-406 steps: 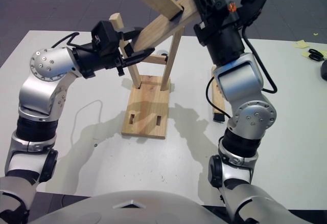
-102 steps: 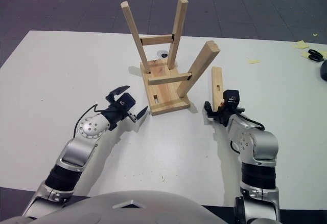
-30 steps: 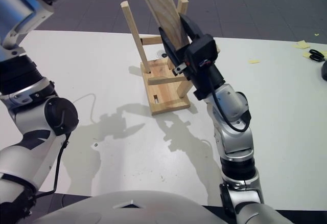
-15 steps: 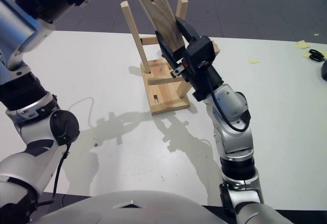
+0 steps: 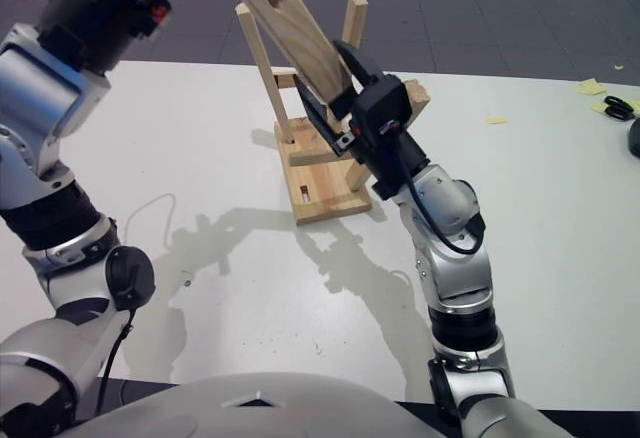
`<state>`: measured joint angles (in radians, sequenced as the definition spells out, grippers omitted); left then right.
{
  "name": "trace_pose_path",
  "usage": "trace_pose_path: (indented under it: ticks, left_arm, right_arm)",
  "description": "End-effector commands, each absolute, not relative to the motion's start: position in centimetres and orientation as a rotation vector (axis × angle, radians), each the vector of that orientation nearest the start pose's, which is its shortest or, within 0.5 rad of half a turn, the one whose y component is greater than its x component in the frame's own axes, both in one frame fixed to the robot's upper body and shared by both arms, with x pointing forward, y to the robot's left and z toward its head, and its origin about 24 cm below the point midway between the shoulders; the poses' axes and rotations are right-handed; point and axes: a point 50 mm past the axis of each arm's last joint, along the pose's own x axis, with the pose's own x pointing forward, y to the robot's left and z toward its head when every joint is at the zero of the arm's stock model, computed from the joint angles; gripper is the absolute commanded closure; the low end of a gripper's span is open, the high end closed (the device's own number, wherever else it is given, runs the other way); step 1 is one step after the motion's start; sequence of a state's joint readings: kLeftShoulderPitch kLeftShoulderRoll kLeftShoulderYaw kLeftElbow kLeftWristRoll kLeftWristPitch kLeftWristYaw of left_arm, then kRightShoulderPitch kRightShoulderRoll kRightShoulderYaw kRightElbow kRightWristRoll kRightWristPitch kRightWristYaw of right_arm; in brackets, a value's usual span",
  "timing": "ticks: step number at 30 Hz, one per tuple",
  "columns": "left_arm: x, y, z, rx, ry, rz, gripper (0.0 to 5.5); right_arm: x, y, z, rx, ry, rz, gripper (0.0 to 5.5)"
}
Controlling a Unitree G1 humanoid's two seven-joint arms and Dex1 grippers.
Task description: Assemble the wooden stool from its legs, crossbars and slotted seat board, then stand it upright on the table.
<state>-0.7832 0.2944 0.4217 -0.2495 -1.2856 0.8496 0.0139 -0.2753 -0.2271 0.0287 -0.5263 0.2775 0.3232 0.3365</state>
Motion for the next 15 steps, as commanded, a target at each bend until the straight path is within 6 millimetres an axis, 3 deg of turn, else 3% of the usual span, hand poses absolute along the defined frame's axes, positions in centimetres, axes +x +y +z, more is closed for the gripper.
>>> trace_pose_path:
  ticks: [1, 5, 8, 11, 15]
  left_arm:
    - [28.4, 19.9, 30.4, -0.649, -0.471, -0.603, 4.45]
    - [27.5, 21.8, 30.9, -0.541, -0.549, -0.572, 4.45]
    - [26.8, 23.1, 30.2, -0.397, -0.55, -0.527, 4.45]
    - [28.7, 21.9, 31.3, -0.24, -0.497, -0.485, 4.45]
    - [28.7, 21.9, 29.6, -0.145, -0.439, -0.441, 4.45]
  right_arm:
    - [26.9, -14.5, 22.6, 0.276, -0.454, 0.467, 1.63]
    - [28.2, -18.3, 26.6, 0.661, -0.522, 0.353, 1.0]
    - [29.1, -22.1, 27.5, 0.659, -0.526, 0.172, 0.52]
    - [29.6, -24.0, 25.5, 0.511, -0.414, 0.028, 0.1]
    - [30.9, -22.4, 20.6, 0.288, -0.188, 0.024, 0.1]
